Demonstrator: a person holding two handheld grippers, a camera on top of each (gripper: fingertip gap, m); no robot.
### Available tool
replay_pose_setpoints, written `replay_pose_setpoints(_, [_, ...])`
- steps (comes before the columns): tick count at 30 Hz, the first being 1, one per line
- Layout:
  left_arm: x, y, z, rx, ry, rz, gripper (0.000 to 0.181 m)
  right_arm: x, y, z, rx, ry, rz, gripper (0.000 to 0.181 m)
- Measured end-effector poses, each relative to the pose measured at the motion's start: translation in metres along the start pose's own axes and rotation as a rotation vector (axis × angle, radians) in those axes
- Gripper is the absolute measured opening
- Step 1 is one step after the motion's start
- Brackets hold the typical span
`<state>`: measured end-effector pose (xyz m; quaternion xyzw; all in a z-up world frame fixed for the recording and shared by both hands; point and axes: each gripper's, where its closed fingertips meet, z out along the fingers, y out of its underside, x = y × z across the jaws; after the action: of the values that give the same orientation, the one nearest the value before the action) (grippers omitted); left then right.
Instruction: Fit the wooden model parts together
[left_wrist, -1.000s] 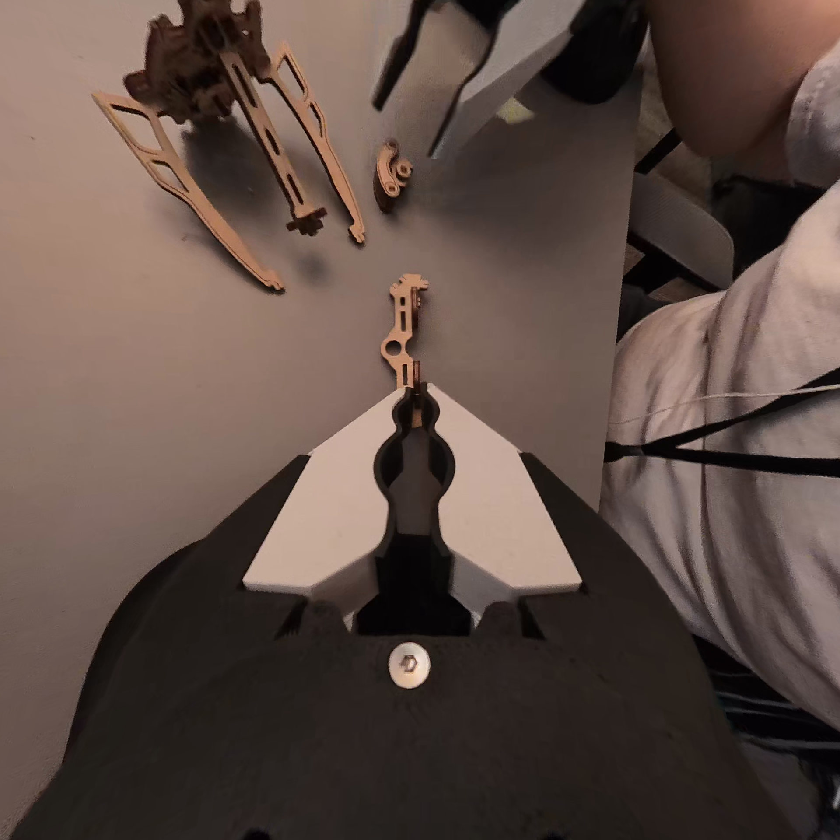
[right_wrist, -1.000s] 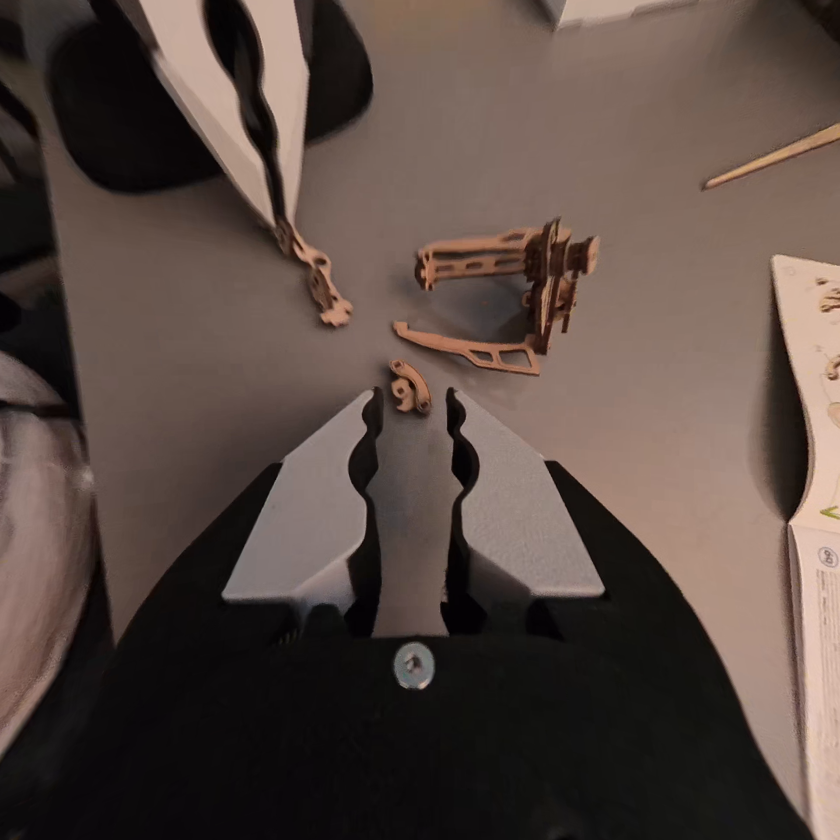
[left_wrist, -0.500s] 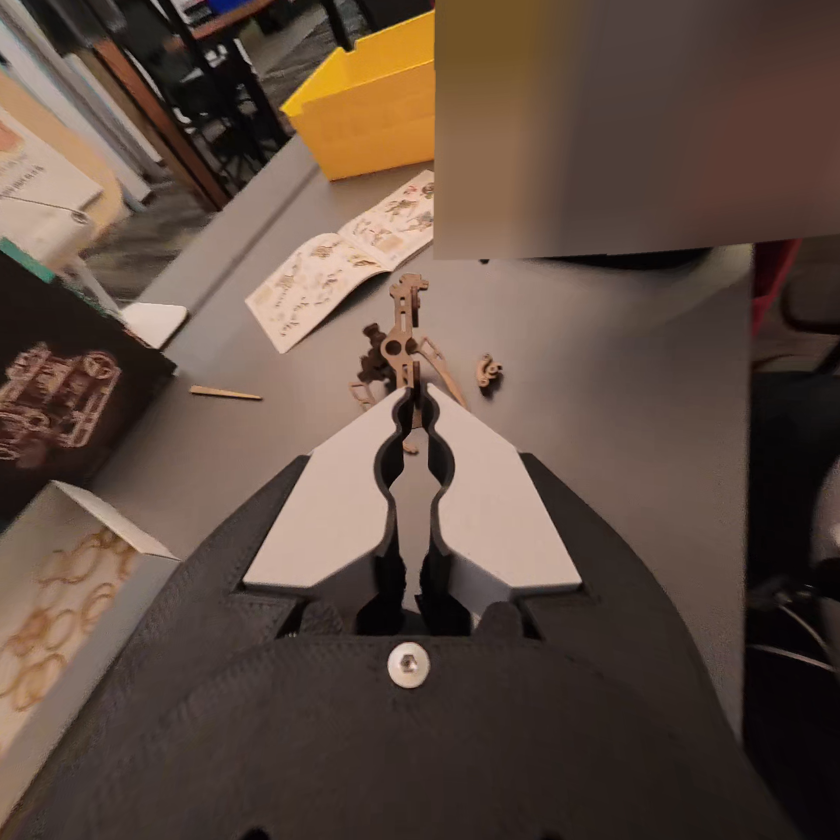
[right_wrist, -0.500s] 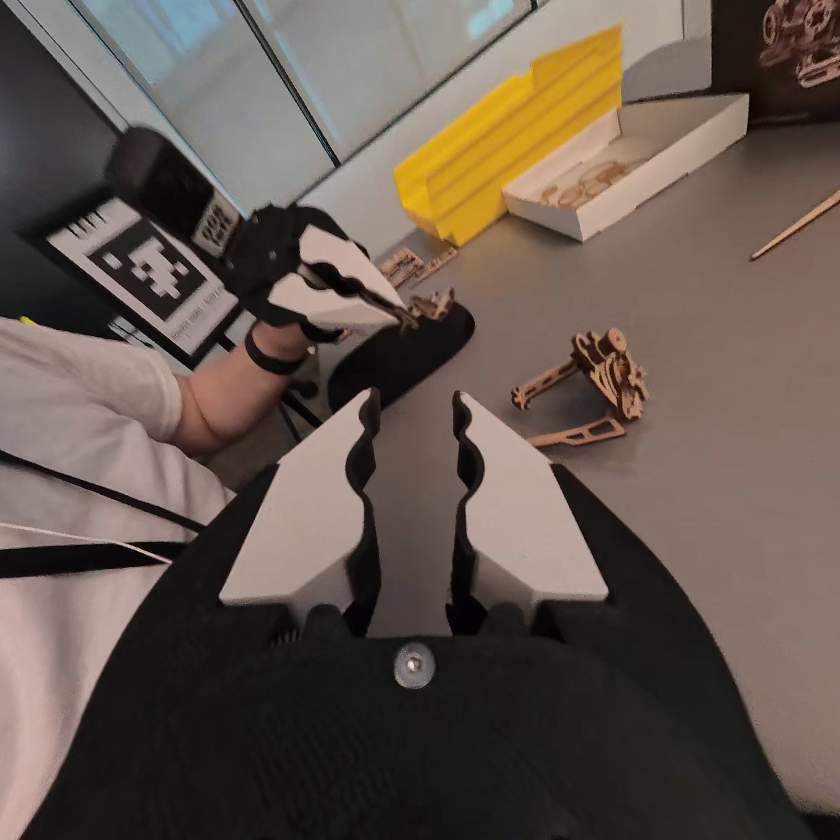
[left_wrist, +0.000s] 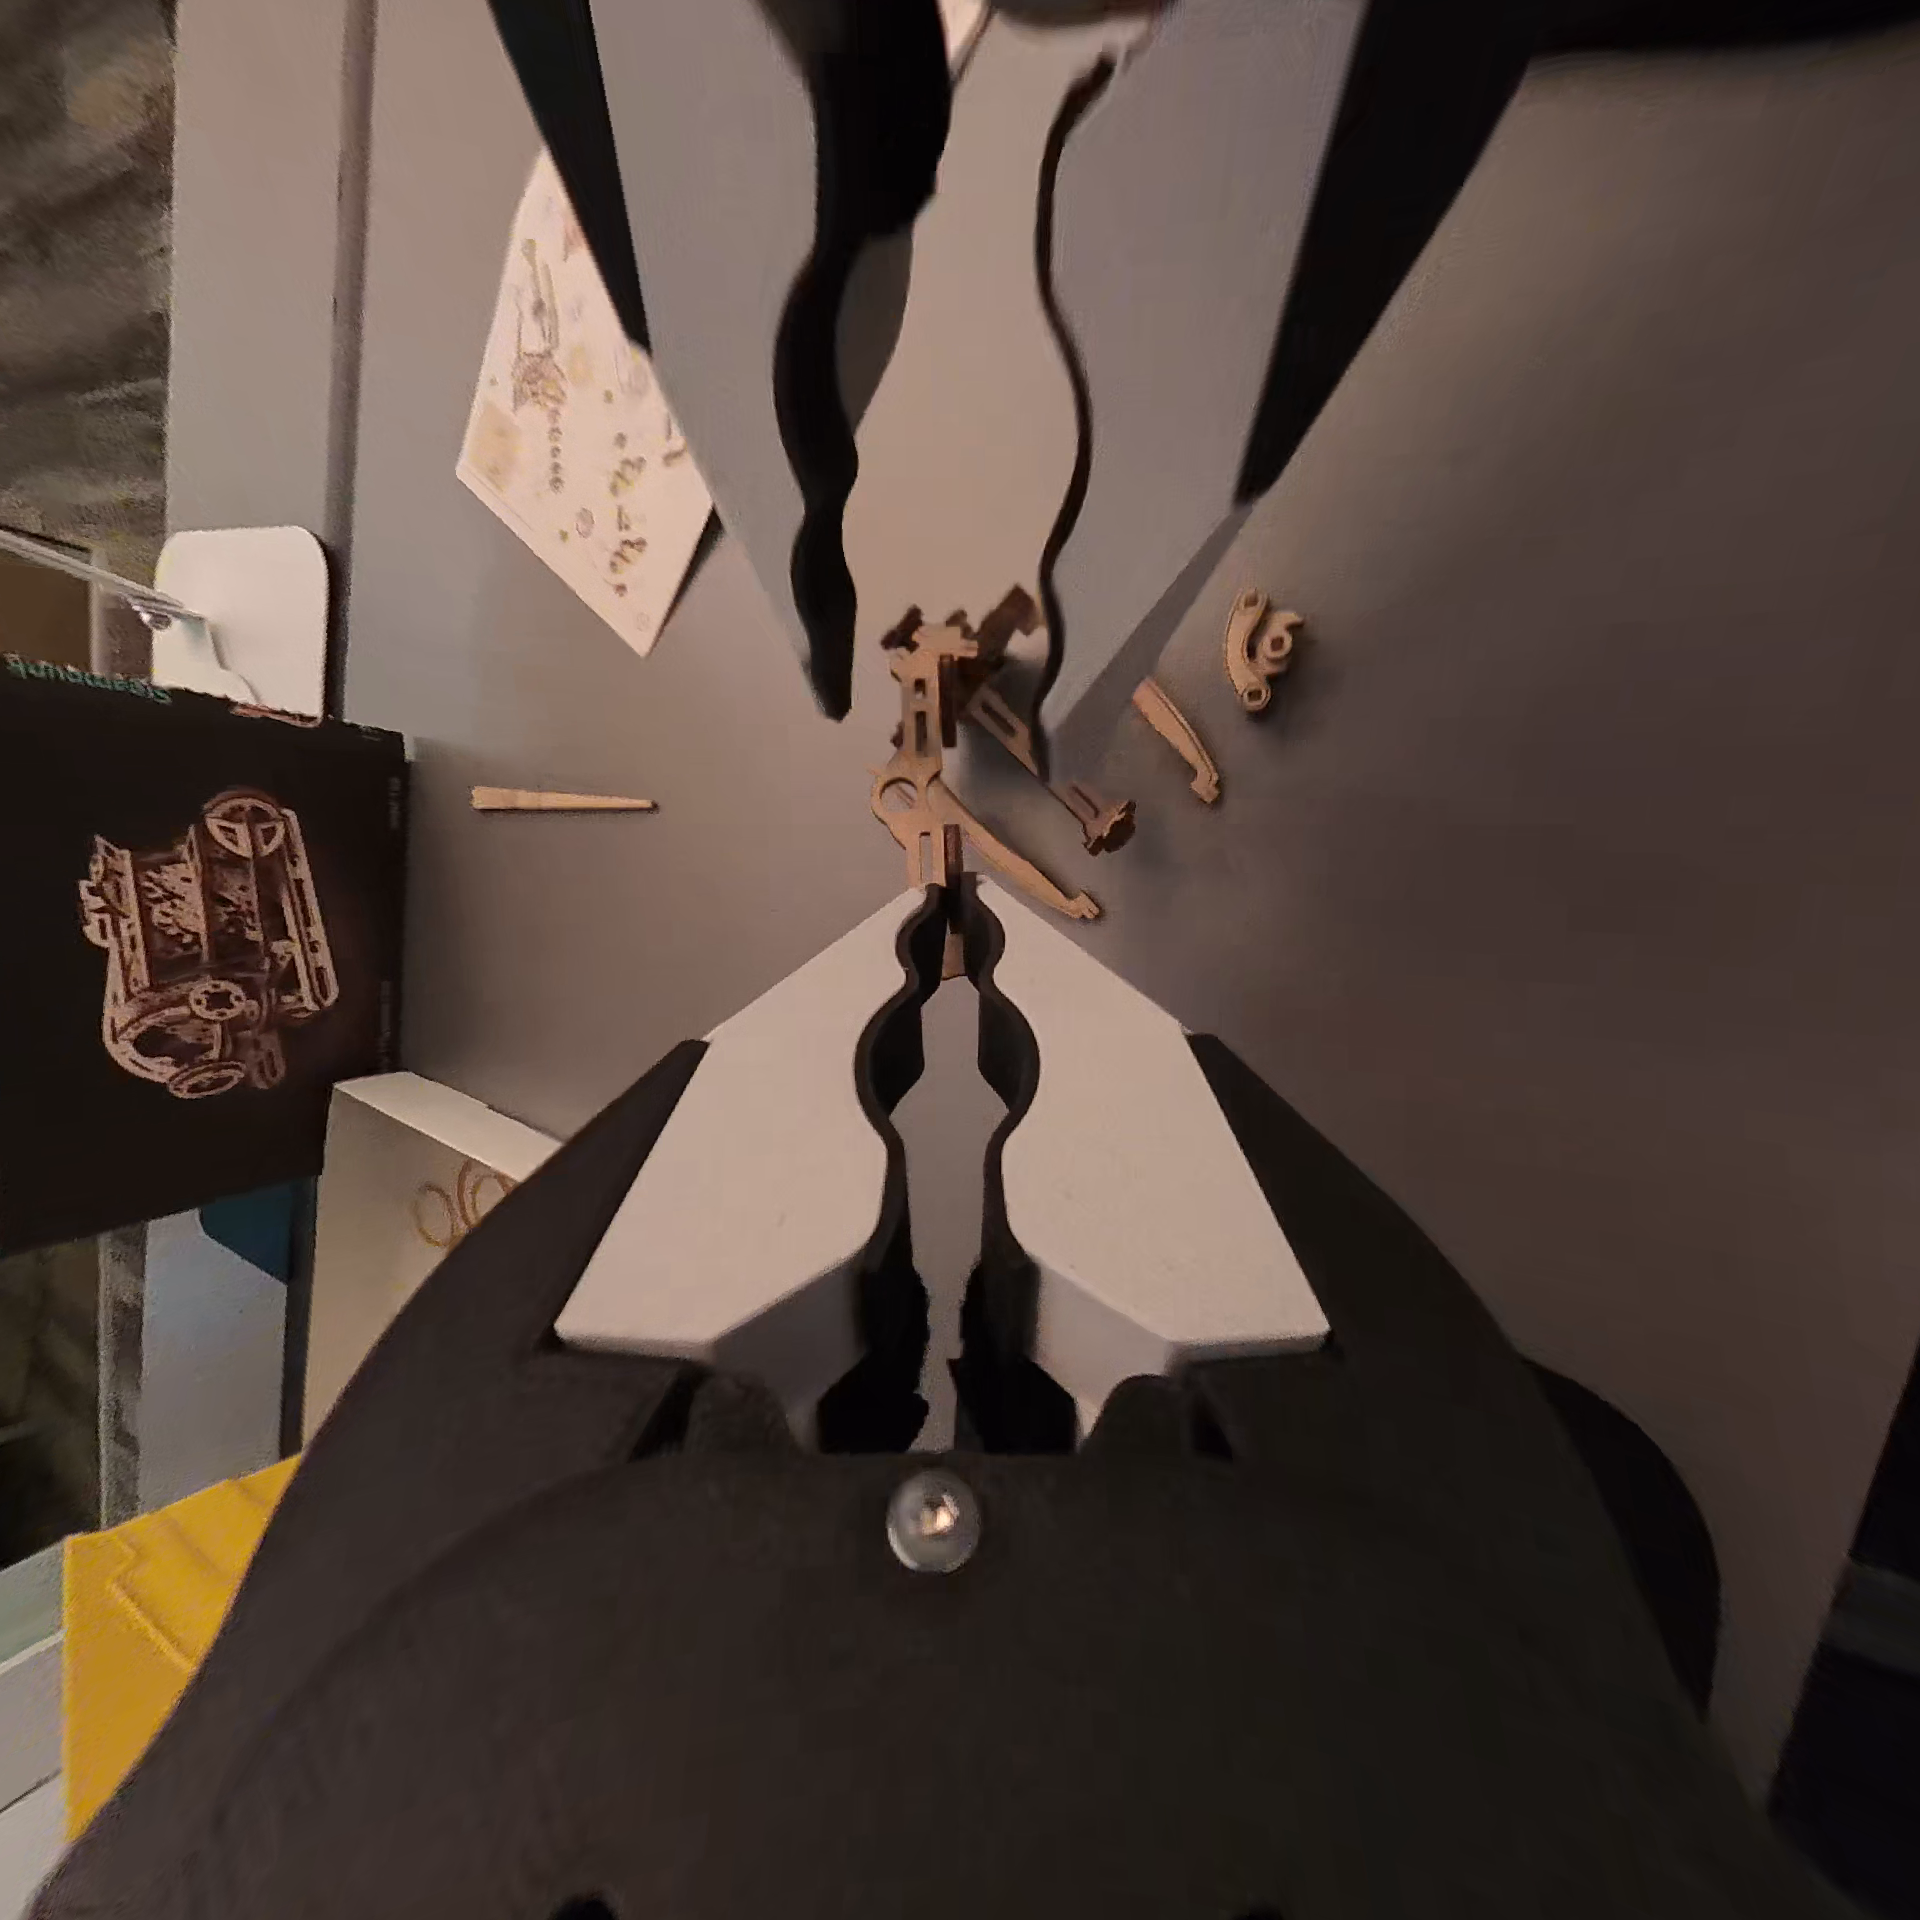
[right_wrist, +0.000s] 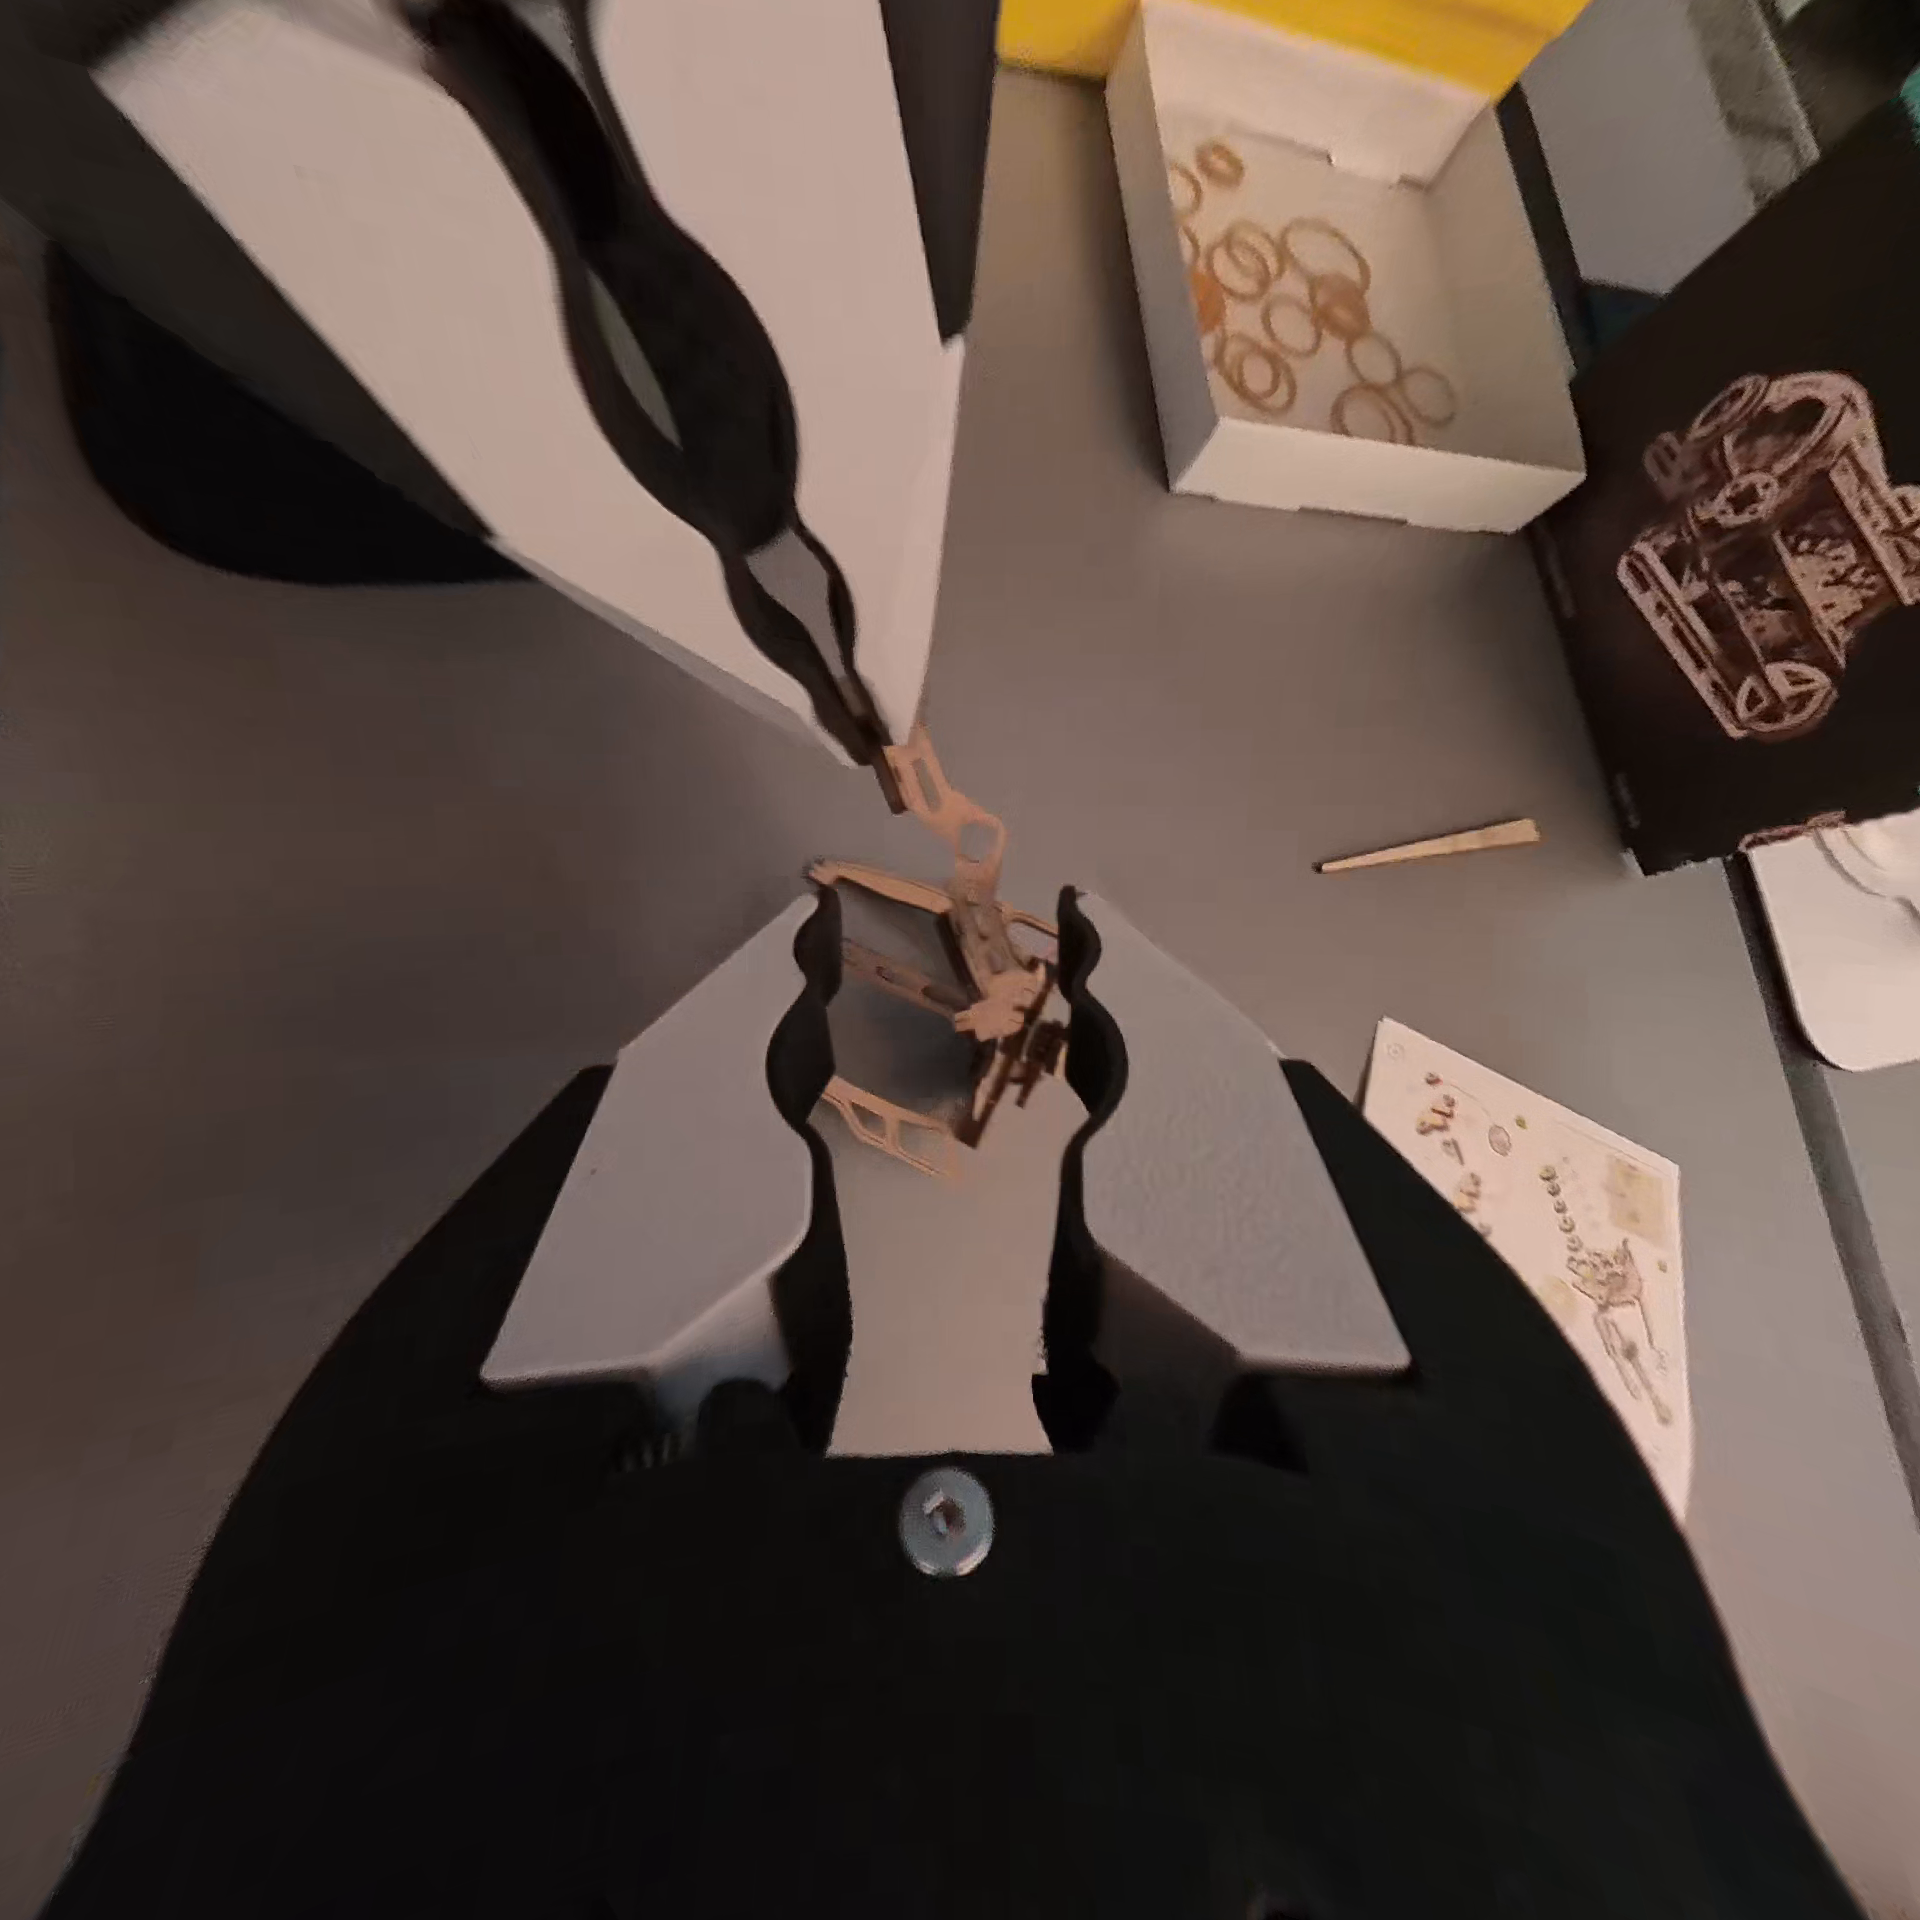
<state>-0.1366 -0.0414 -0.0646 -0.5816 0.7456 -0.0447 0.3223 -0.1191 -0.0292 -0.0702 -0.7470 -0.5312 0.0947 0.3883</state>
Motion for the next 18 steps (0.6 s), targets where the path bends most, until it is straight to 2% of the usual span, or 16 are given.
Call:
replay_pose_setpoints(2, [-0.002, -0.003, -0.003, 0.005, 0.007, -0.004, 0.0, 0.007, 0.005, 0.005, -0.03, 0.028, 0.005, 0.029])
replay_pose_setpoints(5, [-0.006, -0.005, -0.007, 0.031, 0.0, -0.014, 0.0, 0.006, 0.002, 0.003, 0.015, 0.017, 0.004, 0.012])
replay_pose_setpoints(7, [-0.016, -0.013, -0.014, 0.086, -0.04, -0.037, 0.004, 0.007, 0.001, 0.0, 0.038, 0.001, 0.023, 0.009])
replay_pose_setpoints(8, [-0.029, -0.016, -0.022, 0.111, -0.107, -0.043, 0.022, 0.012, 0.0, -0.003, 0.059, 0.014, 0.04, 0.01])
replay_pose_setpoints(10, [-0.062, -0.018, -0.052, 0.177, -0.238, -0.109, 0.041, 0.022, -0.011, -0.016, 0.179, 0.011, 0.122, 0.01])
replay_pose_setpoints(12, [-0.066, -0.028, -0.08, 0.384, -0.137, -0.265, 0.043, 0.03, -0.041, -0.042, 0.465, -0.052, 0.277, 0.009])
replay_pose_setpoints(15, [-0.057, -0.06, -0.109, 0.817, 0.192, -0.505, 0.045, 0.039, -0.086, -0.11, 1.072, -0.326, 0.485, 0.009])
replay_pose_setpoints(17, [-0.055, -0.073, -0.106, 0.94, 0.351, -0.59, 0.046, 0.047, -0.09, -0.147, 1.382, -0.428, 0.51, 0.008])
replay_pose_setpoints(18, [-0.051, -0.08, -0.103, 0.968, 0.434, -0.621, 0.045, 0.049, -0.09, -0.152, 1.443, -0.446, 0.51, 0.008])
